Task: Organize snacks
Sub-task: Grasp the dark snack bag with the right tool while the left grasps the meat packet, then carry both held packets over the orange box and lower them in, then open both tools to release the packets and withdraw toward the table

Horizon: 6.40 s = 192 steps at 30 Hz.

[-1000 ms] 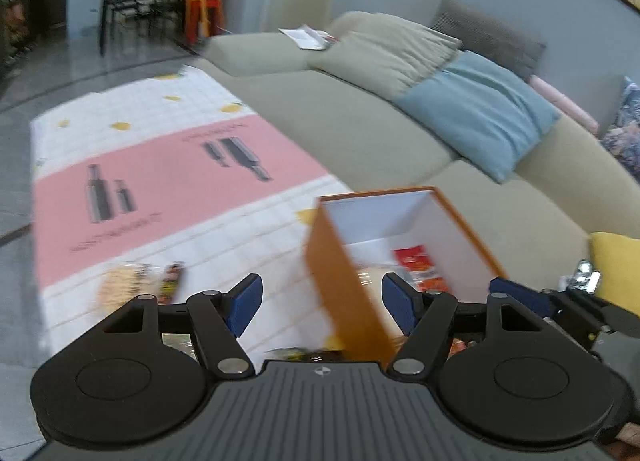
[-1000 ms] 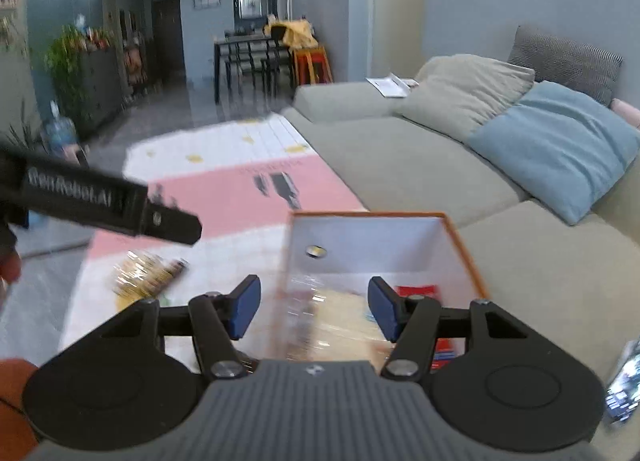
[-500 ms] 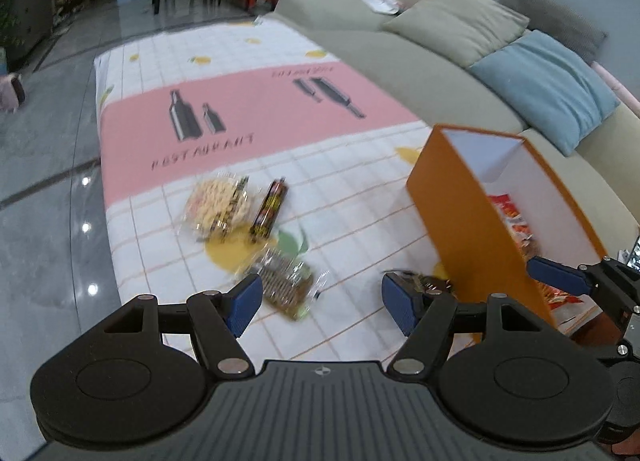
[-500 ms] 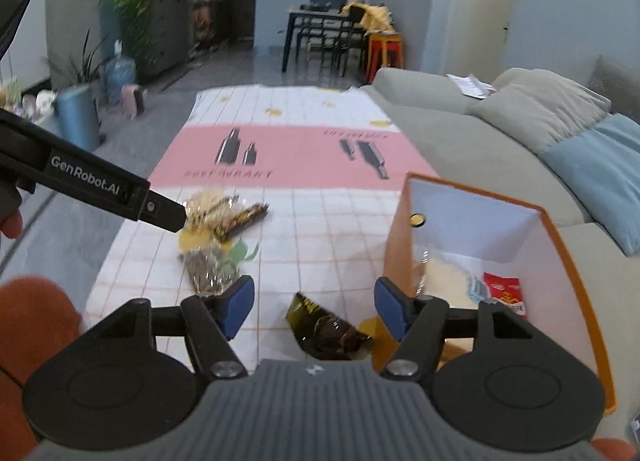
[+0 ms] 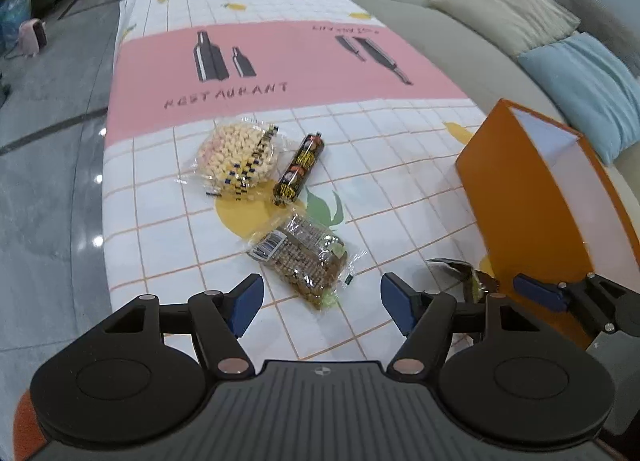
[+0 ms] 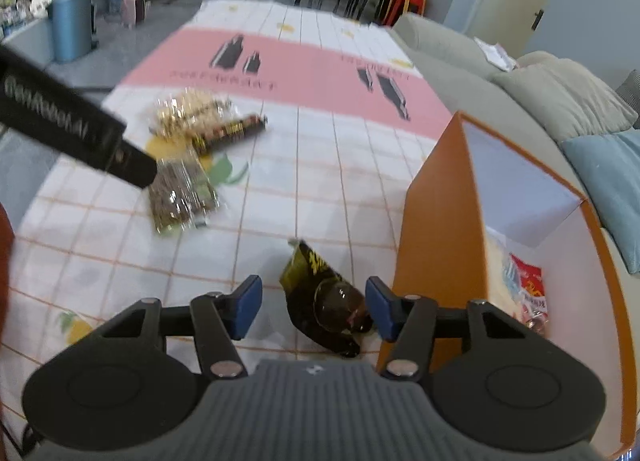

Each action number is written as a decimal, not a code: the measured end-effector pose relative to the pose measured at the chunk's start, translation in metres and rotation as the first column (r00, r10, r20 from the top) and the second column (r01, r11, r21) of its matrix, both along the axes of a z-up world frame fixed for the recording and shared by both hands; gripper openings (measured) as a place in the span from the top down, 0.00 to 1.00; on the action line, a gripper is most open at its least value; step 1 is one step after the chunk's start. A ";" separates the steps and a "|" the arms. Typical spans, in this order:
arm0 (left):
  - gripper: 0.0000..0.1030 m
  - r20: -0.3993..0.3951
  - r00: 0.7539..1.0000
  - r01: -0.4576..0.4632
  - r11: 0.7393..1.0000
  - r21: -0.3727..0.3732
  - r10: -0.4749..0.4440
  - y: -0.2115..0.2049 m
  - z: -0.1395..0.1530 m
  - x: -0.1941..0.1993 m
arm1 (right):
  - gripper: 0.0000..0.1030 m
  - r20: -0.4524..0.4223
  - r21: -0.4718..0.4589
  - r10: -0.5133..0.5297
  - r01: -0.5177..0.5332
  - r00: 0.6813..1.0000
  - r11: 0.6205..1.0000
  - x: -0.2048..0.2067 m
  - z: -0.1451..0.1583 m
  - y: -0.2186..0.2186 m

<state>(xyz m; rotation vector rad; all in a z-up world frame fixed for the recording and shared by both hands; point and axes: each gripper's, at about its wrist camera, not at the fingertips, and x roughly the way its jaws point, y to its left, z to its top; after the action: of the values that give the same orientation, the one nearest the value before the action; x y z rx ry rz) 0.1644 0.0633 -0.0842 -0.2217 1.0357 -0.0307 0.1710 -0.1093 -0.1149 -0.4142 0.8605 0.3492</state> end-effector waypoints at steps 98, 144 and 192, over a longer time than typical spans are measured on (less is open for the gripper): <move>0.51 0.193 0.963 0.205 0.976 -0.079 -0.187 -0.106 0.112 0.009 | 1.00 0.053 0.477 -0.217 0.166 0.975 0.863 -0.002 0.129 -0.120; 0.46 -0.099 0.877 0.480 0.857 0.186 -0.470 -0.239 0.013 0.169 | 0.97 -0.346 0.566 -0.360 0.499 0.866 0.656 0.166 0.016 -0.224; 0.26 0.212 0.970 0.087 0.987 0.138 -0.115 -0.039 0.096 0.006 | 0.47 -0.034 0.546 -0.324 0.289 0.945 0.786 0.027 0.104 -0.088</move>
<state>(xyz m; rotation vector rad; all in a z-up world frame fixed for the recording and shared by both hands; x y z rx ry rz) 0.1708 0.0242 0.0114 -0.0465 0.8241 -0.0791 0.1983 -0.1978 -0.0107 0.2516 0.7127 0.2607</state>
